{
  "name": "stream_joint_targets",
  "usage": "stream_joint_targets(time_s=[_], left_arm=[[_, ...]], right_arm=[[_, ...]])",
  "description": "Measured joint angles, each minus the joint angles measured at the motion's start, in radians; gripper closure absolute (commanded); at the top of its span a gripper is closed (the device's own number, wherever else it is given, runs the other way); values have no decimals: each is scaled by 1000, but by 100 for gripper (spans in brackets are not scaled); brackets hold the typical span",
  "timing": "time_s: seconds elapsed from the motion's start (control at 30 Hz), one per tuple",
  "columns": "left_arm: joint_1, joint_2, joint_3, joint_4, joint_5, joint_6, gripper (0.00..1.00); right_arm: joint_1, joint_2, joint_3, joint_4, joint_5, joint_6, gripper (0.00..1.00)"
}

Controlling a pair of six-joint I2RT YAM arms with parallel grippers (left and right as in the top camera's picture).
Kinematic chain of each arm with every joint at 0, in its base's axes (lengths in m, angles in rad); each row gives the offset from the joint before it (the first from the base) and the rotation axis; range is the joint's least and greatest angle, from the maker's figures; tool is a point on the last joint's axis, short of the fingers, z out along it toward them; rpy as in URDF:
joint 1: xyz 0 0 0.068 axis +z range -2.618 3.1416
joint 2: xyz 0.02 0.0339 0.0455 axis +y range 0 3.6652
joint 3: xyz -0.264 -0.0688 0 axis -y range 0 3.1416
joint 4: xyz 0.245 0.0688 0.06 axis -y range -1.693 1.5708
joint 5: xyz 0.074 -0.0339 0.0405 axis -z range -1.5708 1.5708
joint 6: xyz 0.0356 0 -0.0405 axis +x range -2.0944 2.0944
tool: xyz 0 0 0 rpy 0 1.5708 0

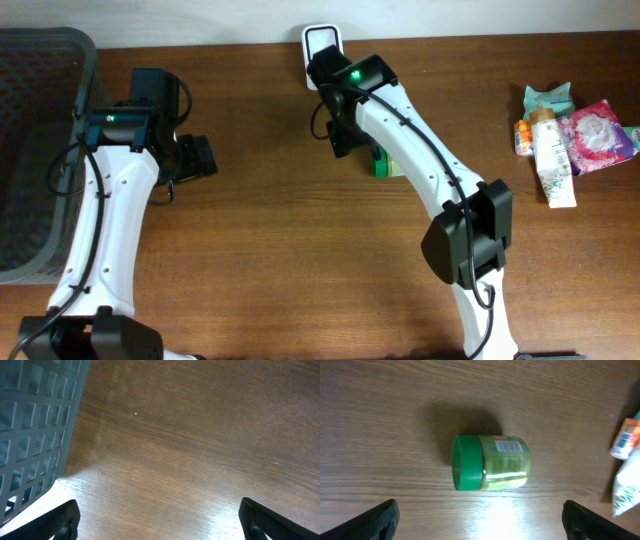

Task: Scan the item barcode

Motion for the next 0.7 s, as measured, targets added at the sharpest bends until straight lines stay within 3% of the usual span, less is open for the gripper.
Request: stream_joint_targets(time_s=[0.47, 0.7], left_arm=[[0, 0, 0, 0, 0, 0, 1], [0, 0, 0, 0, 0, 0, 1]], right_arm=[[-132, 46, 0, -70, -45, 21, 1], [-212, 47, 0, -33, -367, -127, 1]])
